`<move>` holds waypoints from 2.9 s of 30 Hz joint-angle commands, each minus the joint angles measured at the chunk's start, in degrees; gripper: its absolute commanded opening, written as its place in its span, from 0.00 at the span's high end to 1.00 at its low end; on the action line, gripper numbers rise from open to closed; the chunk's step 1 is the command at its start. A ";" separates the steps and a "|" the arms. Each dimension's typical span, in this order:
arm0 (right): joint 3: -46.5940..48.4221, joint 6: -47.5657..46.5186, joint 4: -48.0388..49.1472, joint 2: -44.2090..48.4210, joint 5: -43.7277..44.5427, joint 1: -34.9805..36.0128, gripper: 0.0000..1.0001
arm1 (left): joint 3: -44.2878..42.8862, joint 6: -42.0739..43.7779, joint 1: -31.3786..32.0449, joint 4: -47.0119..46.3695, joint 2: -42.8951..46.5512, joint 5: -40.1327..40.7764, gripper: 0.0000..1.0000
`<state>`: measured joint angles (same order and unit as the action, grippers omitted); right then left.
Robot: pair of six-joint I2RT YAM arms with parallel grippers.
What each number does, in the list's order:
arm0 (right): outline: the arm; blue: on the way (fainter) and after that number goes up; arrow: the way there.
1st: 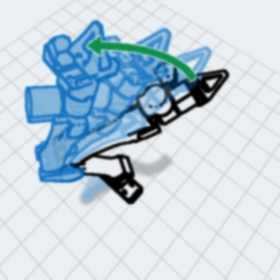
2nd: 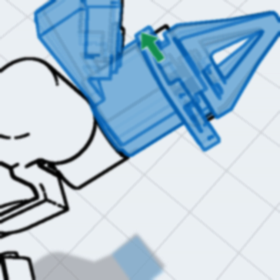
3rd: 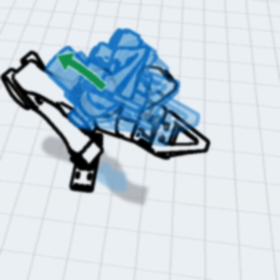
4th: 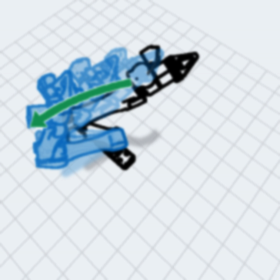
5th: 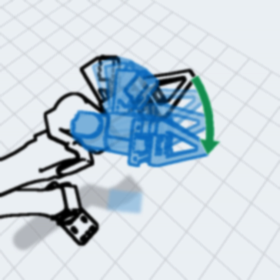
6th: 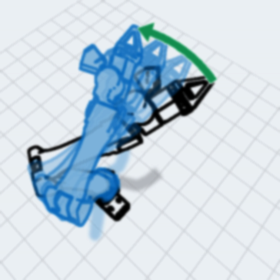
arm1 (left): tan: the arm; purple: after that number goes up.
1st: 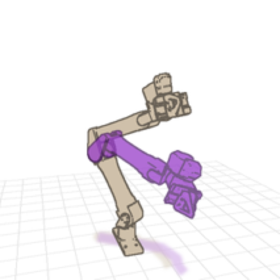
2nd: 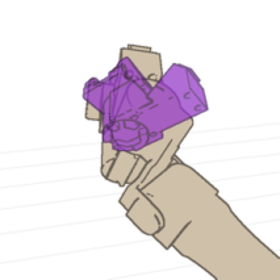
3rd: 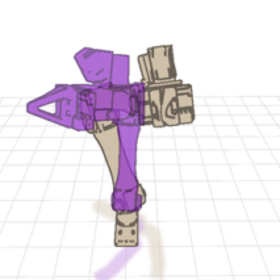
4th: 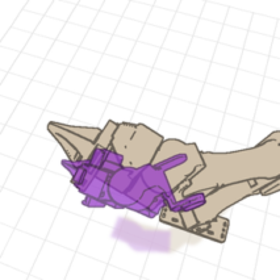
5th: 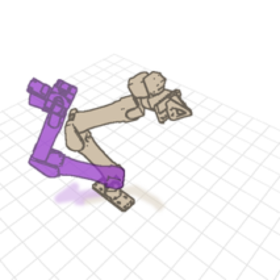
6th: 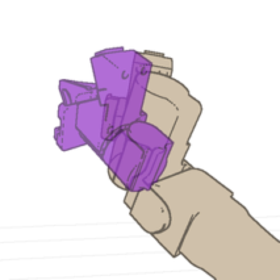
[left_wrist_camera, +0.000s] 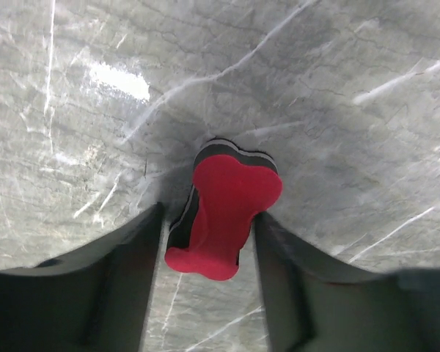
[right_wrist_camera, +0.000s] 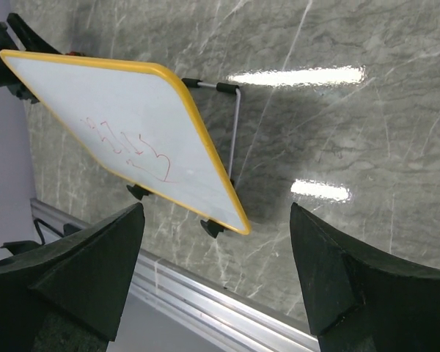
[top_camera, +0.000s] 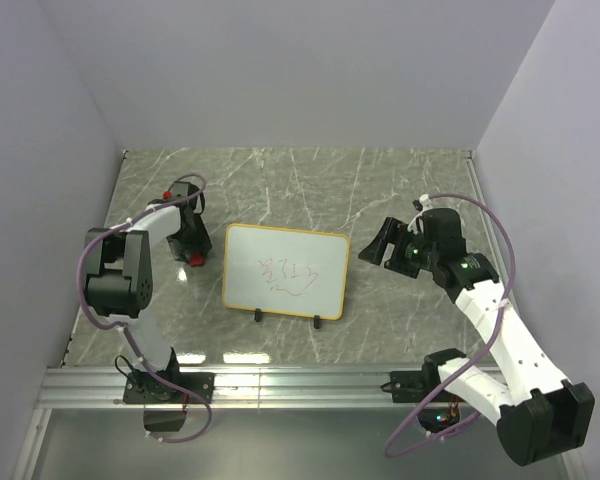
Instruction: Erase the whiteboard
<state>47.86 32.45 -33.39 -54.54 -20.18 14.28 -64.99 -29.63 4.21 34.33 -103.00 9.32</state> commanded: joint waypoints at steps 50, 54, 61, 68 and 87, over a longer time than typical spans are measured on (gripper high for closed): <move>1.01 -10.73 25.13 -23.42 -18.41 3.47 0.81 | -16.30 -11.59 38.94 10.94 14.15 5.18 1.00; 0.57 -12.14 23.63 -22.45 -17.09 4.61 0.91 | -17.27 -13.26 43.16 9.89 11.25 5.79 1.00; -0.31 -13.38 21.43 -21.83 -12.69 6.37 1.00 | -14.21 -16.60 50.44 6.02 9.84 7.55 1.00; -1.01 -11.88 21.78 -23.94 -12.51 7.69 1.00 | -11.39 -17.92 57.40 2.23 7.12 12.37 1.00; -2.77 -9.51 20.20 -25.70 -13.22 10.06 1.00 | 9.87 -15.11 47.93 -12.35 14.58 19.60 1.00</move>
<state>47.44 23.22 -5.93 -79.22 -35.44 21.69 -59.99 -47.16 59.99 23.49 -88.58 23.24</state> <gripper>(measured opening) 0.263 0.110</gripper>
